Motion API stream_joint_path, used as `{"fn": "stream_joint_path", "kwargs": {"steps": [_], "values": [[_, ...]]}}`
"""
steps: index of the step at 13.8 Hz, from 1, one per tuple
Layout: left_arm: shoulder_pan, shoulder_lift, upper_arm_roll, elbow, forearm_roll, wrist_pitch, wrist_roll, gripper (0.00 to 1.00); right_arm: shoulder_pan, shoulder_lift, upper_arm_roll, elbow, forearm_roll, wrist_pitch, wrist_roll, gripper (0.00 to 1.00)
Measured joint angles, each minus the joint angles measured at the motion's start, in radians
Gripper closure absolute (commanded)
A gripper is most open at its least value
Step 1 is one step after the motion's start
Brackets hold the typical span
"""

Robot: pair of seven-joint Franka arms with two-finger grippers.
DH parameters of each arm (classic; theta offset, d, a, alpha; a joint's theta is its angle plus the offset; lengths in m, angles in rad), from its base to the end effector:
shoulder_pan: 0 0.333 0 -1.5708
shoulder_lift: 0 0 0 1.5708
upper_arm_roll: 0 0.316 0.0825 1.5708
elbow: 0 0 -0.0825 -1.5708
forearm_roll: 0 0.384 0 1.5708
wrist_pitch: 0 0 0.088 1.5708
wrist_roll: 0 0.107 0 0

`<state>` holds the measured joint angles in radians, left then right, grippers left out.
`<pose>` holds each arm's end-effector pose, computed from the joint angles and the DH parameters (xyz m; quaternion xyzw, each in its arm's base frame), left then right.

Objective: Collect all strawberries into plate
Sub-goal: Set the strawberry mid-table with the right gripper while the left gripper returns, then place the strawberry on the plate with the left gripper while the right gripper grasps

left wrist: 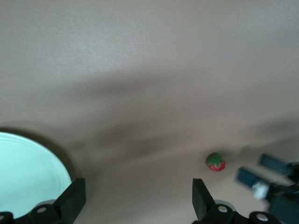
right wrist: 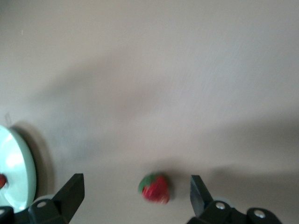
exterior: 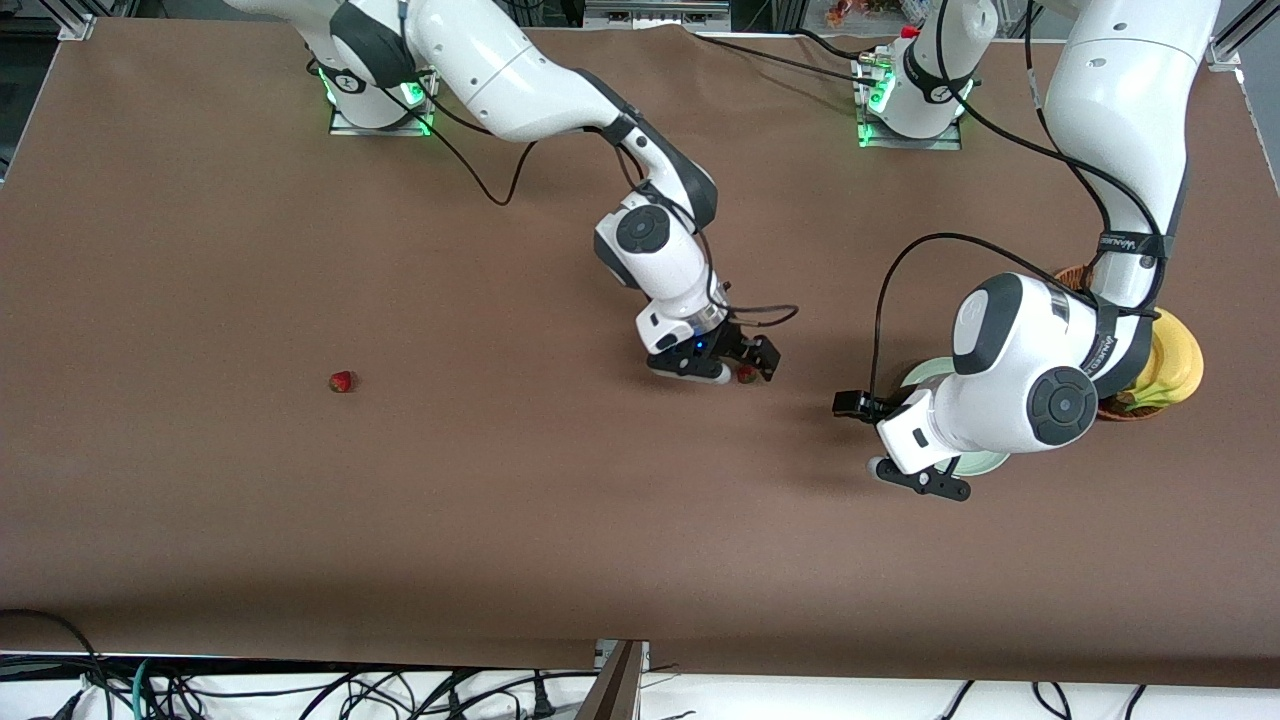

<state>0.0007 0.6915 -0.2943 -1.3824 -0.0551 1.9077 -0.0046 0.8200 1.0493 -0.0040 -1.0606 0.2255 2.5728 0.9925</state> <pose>0.6906 -0.1698 0.3074 0.9846 -0.1065 -0.0862 0.1085 0.5590 0.5908 0.2358 -0.9568 0.1620 -0.0786 0.2282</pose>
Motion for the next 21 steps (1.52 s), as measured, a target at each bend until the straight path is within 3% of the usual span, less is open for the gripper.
{"fn": "stream_joint_path", "kwargs": {"steps": [5, 11, 16, 21], "values": [[-0.067, 0.016, -0.001, -0.022, -0.007, 0.060, -0.105, 0.00, -0.220, -0.143, -0.001, 0.007, 0.000, -0.387, -0.372, 0.00], [-0.134, 0.028, -0.002, -0.209, -0.007, 0.272, -0.298, 0.00, -0.472, -0.154, -0.025, 0.000, -0.012, -0.722, -0.835, 0.00], [-0.204, 0.028, -0.005, -0.280, -0.007, 0.348, -0.544, 0.00, -0.501, -0.167, -0.164, -0.094, -0.037, -0.786, -1.046, 0.00], [-0.253, 0.017, -0.006, -0.399, -0.007, 0.522, -0.721, 0.03, -0.496, -0.186, -0.202, -0.199, -0.044, -0.784, -1.132, 0.00]]}}
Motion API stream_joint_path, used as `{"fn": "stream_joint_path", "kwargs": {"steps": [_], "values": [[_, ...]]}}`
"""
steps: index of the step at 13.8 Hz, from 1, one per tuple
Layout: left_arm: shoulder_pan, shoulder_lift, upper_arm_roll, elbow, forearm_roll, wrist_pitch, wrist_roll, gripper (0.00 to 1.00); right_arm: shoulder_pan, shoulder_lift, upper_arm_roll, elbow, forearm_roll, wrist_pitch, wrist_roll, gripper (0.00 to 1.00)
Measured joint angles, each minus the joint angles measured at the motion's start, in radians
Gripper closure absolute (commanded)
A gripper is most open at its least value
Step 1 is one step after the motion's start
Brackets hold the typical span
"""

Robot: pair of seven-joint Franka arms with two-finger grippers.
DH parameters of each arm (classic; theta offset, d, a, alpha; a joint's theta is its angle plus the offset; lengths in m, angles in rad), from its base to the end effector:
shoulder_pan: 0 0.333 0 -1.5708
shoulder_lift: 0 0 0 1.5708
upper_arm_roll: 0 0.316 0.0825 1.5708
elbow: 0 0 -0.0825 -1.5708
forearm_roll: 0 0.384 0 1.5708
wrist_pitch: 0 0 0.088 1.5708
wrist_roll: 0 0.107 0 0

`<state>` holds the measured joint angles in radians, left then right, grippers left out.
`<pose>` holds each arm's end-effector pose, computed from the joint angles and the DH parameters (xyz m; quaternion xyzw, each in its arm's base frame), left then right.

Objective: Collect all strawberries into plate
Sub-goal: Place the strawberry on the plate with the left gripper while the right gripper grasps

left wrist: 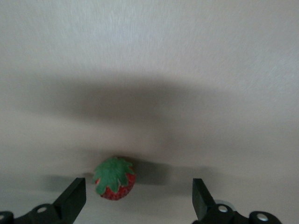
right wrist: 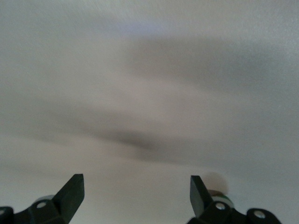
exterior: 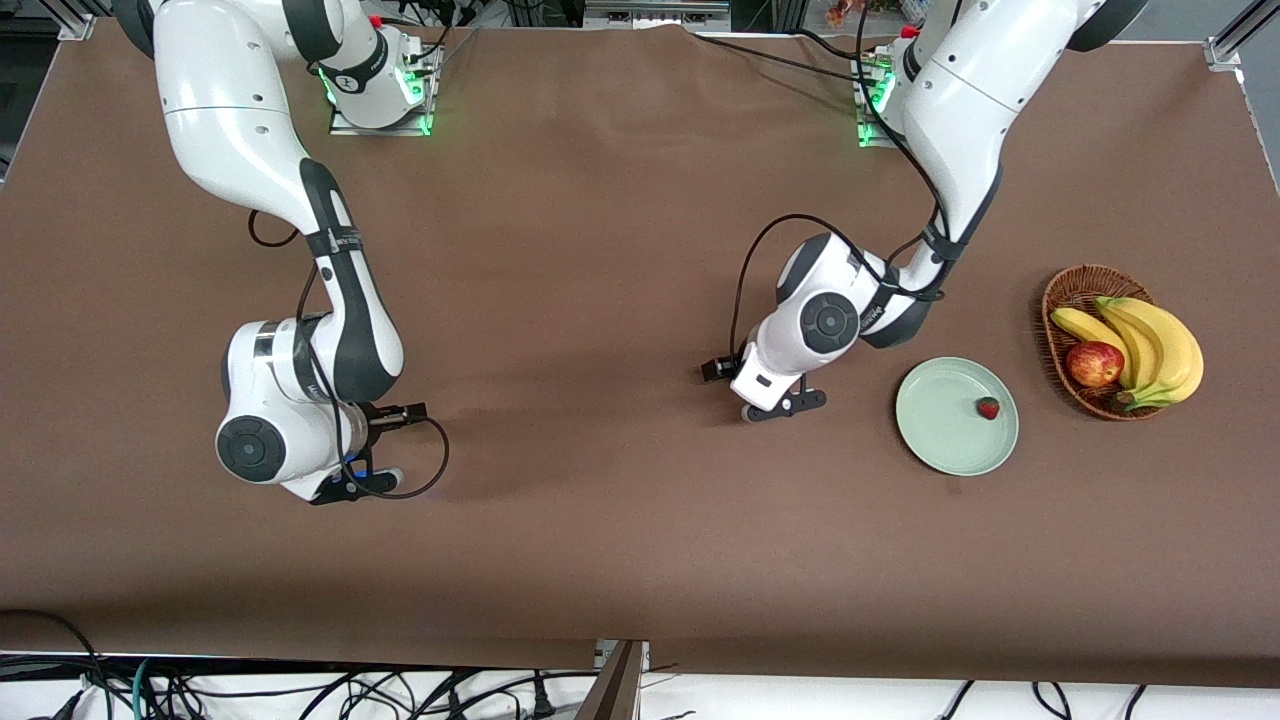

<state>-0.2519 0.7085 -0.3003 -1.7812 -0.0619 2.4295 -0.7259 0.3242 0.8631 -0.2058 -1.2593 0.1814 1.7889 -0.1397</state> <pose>0.5626 -0.3313 0.1698 0.9828 0.1421 -0.0834 0.0838 0.7017 0.1326 0.2225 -0.9807 -0.1162 0.1571 0.0034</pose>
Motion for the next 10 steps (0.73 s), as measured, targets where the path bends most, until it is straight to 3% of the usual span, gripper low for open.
{"fn": "stream_joint_path", "kwargs": {"steps": [3, 6, 10], "values": [[0.000, -0.021, 0.004, -0.027, 0.000, 0.012, -0.011, 0.41, 0.000, -0.016, -0.044, -0.046, 0.000, 0.000, -0.090, 0.00], [0.001, -0.038, 0.008, -0.034, 0.000, 0.012, -0.013, 0.67, 0.000, -0.042, -0.063, -0.099, 0.000, 0.001, -0.113, 0.00], [0.001, -0.038, 0.009, -0.038, 0.000, 0.012, -0.013, 0.67, 0.001, -0.074, -0.081, -0.217, 0.000, 0.095, -0.158, 0.00]]}}
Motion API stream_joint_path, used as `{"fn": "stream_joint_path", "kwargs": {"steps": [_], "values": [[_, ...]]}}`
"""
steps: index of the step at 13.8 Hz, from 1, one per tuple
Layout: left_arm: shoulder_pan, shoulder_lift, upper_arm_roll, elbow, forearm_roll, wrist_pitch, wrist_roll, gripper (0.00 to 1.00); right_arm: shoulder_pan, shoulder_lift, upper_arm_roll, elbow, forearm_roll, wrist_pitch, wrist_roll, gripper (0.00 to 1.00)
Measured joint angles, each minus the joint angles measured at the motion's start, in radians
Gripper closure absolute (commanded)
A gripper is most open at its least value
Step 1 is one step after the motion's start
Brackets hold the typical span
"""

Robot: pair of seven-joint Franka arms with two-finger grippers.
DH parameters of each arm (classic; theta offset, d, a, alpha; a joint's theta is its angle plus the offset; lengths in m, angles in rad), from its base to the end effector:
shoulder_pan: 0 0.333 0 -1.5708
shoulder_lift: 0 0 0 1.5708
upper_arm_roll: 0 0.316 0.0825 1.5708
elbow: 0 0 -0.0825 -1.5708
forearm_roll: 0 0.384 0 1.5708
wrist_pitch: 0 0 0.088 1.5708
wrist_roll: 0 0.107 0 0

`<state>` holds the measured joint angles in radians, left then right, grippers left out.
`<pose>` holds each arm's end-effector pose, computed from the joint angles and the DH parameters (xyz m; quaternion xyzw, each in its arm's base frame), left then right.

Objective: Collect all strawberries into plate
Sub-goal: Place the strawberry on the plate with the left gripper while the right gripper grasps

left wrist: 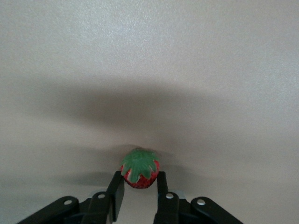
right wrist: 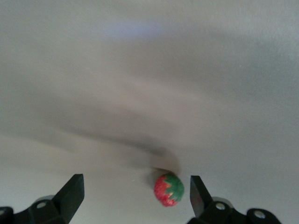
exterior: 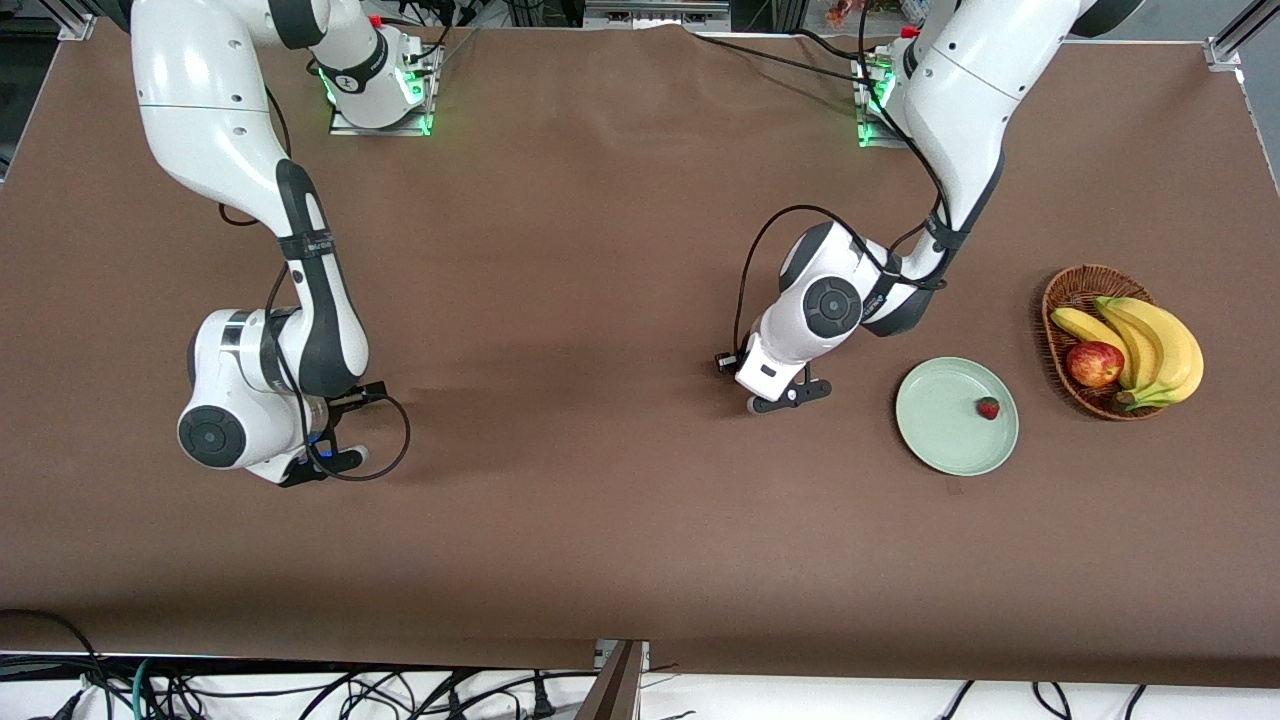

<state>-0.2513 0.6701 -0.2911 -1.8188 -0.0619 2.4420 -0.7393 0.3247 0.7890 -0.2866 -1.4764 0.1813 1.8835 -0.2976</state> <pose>0.5594 -0.3241 0.1794 0.9825 0.1500 -0.0749 0.0806 0.6726 0.0670 0.1976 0.9740 0.1443 -0.1746 0.0040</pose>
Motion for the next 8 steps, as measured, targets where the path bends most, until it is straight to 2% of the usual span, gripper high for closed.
{"fn": "stream_joint_path", "kwargs": {"steps": [1, 3, 4, 6, 7, 8], "values": [[0.000, 0.000, 0.000, -0.001, 0.000, 0.000, 0.000, 0.72, 0.000, -0.009, -0.001, -0.038, 0.000, 0.032, -0.010, 0.00], [0.000, -0.002, 0.000, -0.001, 0.000, 0.000, 0.000, 0.92, 0.000, -0.027, -0.002, -0.091, 0.000, 0.058, -0.024, 0.00], [0.000, -0.003, 0.000, -0.002, 0.000, 0.000, -0.001, 0.97, 0.000, -0.035, -0.003, -0.109, 0.000, 0.063, -0.026, 0.00], [0.002, -0.010, 0.004, -0.002, 0.000, -0.001, -0.001, 0.98, 0.000, -0.048, -0.006, -0.140, 0.000, 0.075, -0.030, 0.00], [0.005, -0.022, 0.010, 0.000, 0.000, -0.015, -0.001, 0.98, 0.000, -0.052, -0.007, -0.153, 0.000, 0.082, -0.031, 0.04], [0.009, -0.040, 0.020, 0.009, 0.001, -0.060, 0.000, 0.98, 0.000, -0.053, -0.007, -0.162, 0.000, 0.092, -0.032, 0.19]]}}
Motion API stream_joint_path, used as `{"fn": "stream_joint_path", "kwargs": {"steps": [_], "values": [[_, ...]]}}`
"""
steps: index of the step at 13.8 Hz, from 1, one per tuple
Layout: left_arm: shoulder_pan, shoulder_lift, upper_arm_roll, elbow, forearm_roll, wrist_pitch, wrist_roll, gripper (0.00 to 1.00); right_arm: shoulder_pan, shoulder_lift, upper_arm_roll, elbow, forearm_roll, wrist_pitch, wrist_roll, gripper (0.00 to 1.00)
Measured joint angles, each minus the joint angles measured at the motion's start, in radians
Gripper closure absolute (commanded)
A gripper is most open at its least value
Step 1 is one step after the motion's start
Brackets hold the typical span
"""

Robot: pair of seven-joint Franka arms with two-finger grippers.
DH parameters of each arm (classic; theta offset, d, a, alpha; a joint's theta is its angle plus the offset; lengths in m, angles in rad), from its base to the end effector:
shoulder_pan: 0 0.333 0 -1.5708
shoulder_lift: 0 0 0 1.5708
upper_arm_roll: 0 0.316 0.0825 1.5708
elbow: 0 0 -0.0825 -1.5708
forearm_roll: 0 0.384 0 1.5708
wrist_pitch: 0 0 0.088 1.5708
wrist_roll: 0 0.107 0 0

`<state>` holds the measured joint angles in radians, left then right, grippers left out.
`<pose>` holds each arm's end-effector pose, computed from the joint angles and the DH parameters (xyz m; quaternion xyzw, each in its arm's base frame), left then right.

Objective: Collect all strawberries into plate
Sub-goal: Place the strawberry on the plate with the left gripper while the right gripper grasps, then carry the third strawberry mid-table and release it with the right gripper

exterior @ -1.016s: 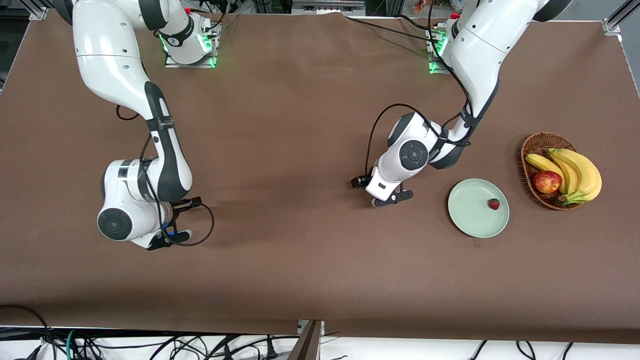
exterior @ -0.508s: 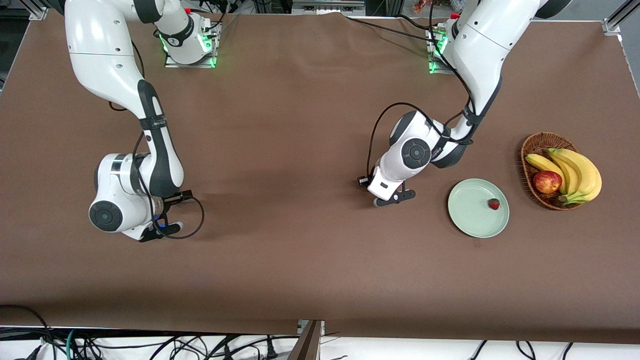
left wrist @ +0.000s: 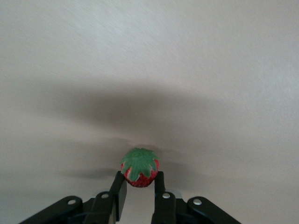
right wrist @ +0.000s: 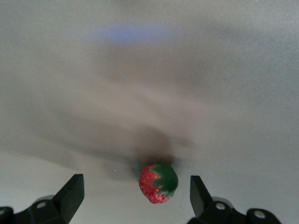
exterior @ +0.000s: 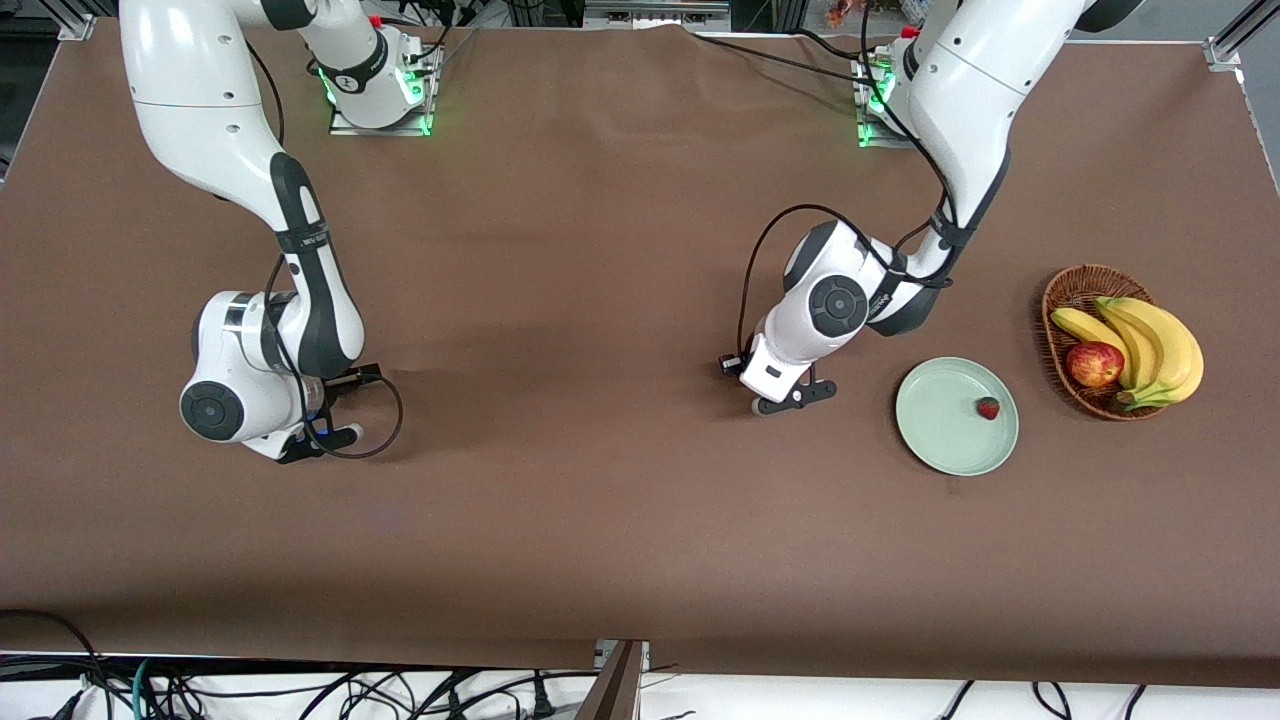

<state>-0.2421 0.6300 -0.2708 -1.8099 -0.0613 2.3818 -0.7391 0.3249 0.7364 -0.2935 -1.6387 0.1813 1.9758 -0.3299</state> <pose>0.5700 -0.3086 0.2009 0.9822 0.1577 -0.0744 0.0697 0.6415 0.0476 0.1750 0.9726 0.1444 -0.1823 0.0003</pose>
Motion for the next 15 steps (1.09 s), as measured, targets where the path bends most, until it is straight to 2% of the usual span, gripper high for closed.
{"fn": "stream_joint_path", "kwargs": {"steps": [3, 6, 8, 11, 12, 13, 14, 15], "values": [[0.031, -0.063, 0.026, 0.076, 0.065, -0.233, 0.055, 0.98, 0.000, 0.000, 0.000, -0.014, 0.000, 0.016, -0.001, 0.57], [0.114, -0.099, 0.033, 0.113, 0.123, -0.358, 0.239, 0.98, 0.000, 0.000, 0.000, -0.017, 0.000, 0.017, -0.002, 0.85], [0.211, -0.101, 0.038, 0.111, 0.127, -0.387, 0.455, 0.96, 0.000, -0.001, -0.001, -0.017, 0.000, 0.017, -0.002, 0.92], [0.364, -0.088, 0.041, 0.100, 0.127, -0.391, 0.747, 0.93, 0.000, -0.001, -0.002, -0.017, 0.001, 0.018, -0.002, 0.93], [0.401, -0.078, 0.042, 0.099, 0.127, -0.391, 0.812, 0.86, 0.001, -0.002, -0.002, -0.016, 0.004, 0.022, -0.002, 0.93], [0.431, -0.064, 0.041, 0.097, 0.127, -0.387, 0.857, 0.69, 0.003, -0.005, 0.000, -0.007, 0.018, 0.026, 0.000, 0.93], [0.452, -0.049, 0.041, 0.093, 0.127, -0.379, 0.890, 0.21, 0.009, -0.010, 0.002, 0.008, 0.048, 0.028, 0.010, 0.93], [0.465, -0.036, 0.040, 0.090, 0.127, -0.373, 0.911, 0.00, 0.021, -0.014, 0.005, 0.027, 0.087, 0.029, 0.033, 0.93]]}}
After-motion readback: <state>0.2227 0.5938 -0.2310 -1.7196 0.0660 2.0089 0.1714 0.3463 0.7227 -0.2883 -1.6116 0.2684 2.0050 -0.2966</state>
